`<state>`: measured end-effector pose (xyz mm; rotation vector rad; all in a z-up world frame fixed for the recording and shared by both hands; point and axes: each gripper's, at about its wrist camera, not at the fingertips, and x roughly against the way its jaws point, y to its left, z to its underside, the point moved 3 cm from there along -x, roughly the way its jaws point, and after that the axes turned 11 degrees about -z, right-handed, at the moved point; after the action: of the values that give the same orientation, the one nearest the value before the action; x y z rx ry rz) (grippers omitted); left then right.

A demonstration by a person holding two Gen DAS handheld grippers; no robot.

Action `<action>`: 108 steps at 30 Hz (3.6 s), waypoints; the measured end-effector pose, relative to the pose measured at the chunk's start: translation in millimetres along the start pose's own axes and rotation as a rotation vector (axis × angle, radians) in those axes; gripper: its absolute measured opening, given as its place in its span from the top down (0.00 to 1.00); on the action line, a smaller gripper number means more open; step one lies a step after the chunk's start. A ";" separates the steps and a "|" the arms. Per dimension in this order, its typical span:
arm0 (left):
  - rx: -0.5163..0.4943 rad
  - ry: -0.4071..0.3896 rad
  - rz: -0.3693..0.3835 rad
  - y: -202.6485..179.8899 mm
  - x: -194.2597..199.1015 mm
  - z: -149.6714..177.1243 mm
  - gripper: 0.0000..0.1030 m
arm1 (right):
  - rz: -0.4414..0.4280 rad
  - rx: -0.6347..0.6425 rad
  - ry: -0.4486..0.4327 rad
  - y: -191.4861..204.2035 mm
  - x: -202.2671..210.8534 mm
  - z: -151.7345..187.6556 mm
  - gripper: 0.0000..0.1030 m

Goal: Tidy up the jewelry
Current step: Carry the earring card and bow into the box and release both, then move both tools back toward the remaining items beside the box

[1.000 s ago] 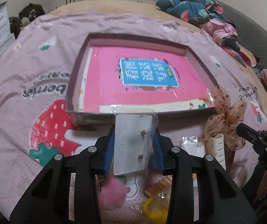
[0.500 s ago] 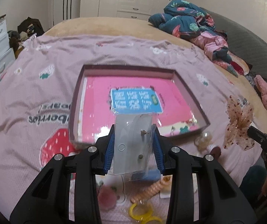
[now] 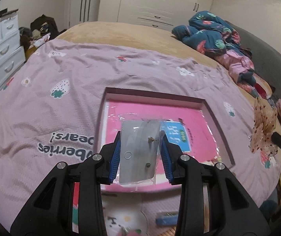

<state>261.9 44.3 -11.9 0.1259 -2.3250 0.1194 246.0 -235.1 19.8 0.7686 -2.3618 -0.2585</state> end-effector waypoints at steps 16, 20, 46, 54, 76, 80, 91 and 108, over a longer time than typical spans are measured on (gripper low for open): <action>-0.022 0.112 -0.022 3.3 -64.1 8.9 0.72 | 0.014 -0.039 0.166 -13.9 -112.0 -2.4 0.99; -0.032 0.121 -0.036 4.5 -68.8 11.4 0.72 | 0.029 -0.063 0.218 -18.8 -131.1 8.9 0.99; 0.000 0.039 -0.050 12.9 -13.9 -0.6 0.20 | 0.111 -0.058 0.063 -13.2 -55.7 30.0 0.28; 0.036 -0.033 -0.058 21.0 31.5 -1.6 0.10 | 0.110 0.008 -0.023 12.0 -8.5 18.3 0.14; 0.009 -0.160 -0.069 22.1 132.6 40.4 0.09 | 0.055 0.139 -0.118 68.4 74.3 21.8 0.13; -0.001 -0.149 -0.083 20.4 134.3 57.7 0.09 | 0.049 0.156 -0.097 74.8 77.3 32.4 0.13; -0.024 -0.093 -0.088 19.9 134.9 98.7 0.09 | 0.016 0.194 -0.006 90.5 68.9 65.6 0.13; -0.068 -0.019 -0.058 12.2 130.1 138.3 0.09 | -0.007 0.206 0.133 91.9 49.2 109.3 0.13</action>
<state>72.1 32.0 -12.6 0.1612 -2.3390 0.0104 104.3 -190.4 -7.1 0.8626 -2.2828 0.0340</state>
